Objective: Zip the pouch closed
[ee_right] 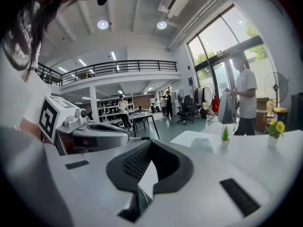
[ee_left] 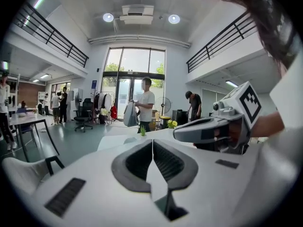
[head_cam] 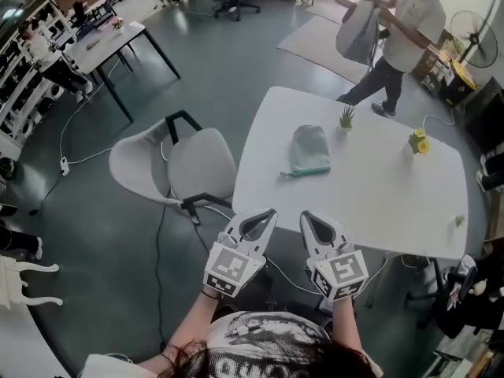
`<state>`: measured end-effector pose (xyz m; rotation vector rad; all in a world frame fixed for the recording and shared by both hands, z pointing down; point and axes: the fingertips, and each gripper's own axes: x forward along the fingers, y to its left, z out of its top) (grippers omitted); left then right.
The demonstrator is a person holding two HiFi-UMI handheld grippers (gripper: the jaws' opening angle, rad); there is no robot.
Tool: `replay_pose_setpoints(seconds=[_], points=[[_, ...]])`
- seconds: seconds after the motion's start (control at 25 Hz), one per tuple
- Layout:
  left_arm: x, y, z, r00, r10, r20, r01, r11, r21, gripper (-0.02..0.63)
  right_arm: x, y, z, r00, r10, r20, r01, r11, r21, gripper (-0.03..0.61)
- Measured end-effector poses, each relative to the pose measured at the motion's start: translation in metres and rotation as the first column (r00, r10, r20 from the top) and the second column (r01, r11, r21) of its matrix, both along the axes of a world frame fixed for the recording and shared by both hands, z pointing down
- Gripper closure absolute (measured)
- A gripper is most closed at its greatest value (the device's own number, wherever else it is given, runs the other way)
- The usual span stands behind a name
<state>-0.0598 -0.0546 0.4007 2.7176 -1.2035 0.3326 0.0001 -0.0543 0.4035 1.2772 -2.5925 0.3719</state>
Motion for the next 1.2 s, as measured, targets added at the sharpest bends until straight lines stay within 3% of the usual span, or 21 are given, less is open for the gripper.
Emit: replay_pose_setpoints(seconds=[0.32, 0.64, 1.0, 1.2], points=[[-0.014, -0.034, 0.019, 1.000, 0.028, -0.007, -0.028, 0.999, -0.039, 0.600, -0.005, -0.026, 0.011, 0.998, 0.047, -0.032, -0.048, 0.999, -0.024, 0.586], [0.007, -0.052, 0.041, 0.998, 0.063, 0.004, -0.063, 0.994, -0.086, 0.600, 0.016, -0.045, 0.025, 0.996, 0.070, -0.048, -0.073, 0.996, -0.049, 0.586], [0.019, -0.086, 0.078, 0.998, 0.003, 0.055, 0.005, 0.990, -0.141, 0.600, 0.024, -0.092, 0.065, 0.999, -0.014, -0.049, 0.009, 0.994, -0.110, 0.586], [0.029, -0.105, 0.107, 0.996, 0.010, 0.094, 0.007, 0.983, -0.183, 0.600, 0.024, -0.113, 0.098, 0.994, -0.096, -0.054, 0.086, 0.983, -0.165, 0.586]])
